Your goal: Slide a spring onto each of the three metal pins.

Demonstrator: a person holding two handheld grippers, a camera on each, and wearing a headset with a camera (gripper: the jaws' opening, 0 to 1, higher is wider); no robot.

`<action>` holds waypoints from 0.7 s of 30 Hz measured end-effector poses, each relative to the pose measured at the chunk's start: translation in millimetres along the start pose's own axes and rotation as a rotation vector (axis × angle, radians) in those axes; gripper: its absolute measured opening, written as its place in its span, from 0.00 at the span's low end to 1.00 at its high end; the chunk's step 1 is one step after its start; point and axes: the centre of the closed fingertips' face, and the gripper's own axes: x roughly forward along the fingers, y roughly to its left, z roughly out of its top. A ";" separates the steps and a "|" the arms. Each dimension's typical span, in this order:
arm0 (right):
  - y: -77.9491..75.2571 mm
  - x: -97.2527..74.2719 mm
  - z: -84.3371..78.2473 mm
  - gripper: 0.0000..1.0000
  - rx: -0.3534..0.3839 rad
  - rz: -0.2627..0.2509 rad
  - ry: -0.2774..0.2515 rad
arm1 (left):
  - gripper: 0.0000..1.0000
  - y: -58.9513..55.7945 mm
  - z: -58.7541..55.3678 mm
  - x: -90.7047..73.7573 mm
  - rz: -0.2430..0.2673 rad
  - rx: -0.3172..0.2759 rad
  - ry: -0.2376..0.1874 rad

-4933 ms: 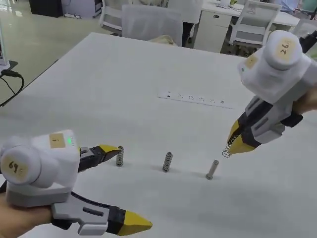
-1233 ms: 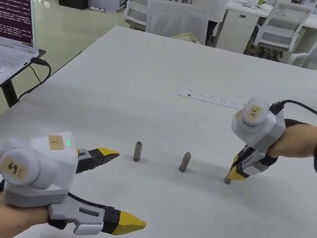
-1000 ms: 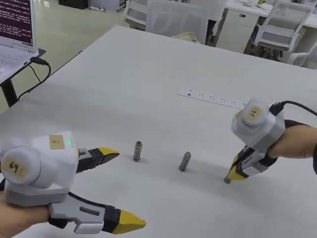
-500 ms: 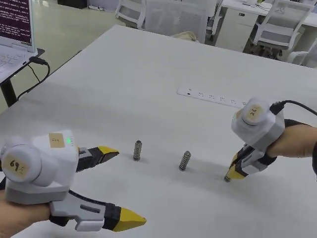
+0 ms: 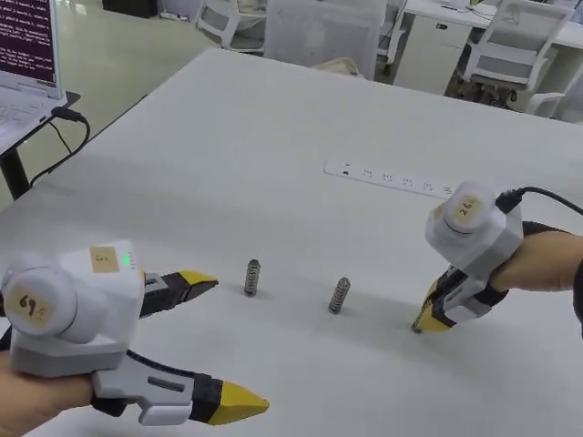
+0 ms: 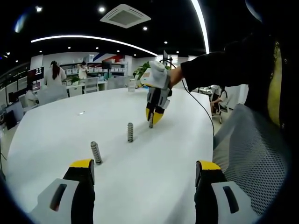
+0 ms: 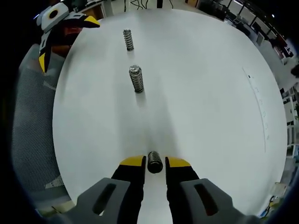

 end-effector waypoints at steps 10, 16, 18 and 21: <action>-3.0 -2.3 -0.8 0.26 0.011 -0.016 -0.029 | 0.87 -0.3 -0.5 2.2 -0.003 0.000 0.003; -4.3 -8.7 1.9 0.34 0.024 -0.032 -0.062 | 0.86 -0.5 0.8 3.8 -0.006 0.002 0.003; -4.7 -10.2 1.8 0.35 0.027 -0.035 -0.068 | 0.86 -0.9 1.1 4.4 -0.009 0.003 0.003; -4.4 -13.7 2.0 0.39 0.033 -0.042 -0.083 | 0.86 -1.1 1.6 5.3 -0.011 0.004 0.003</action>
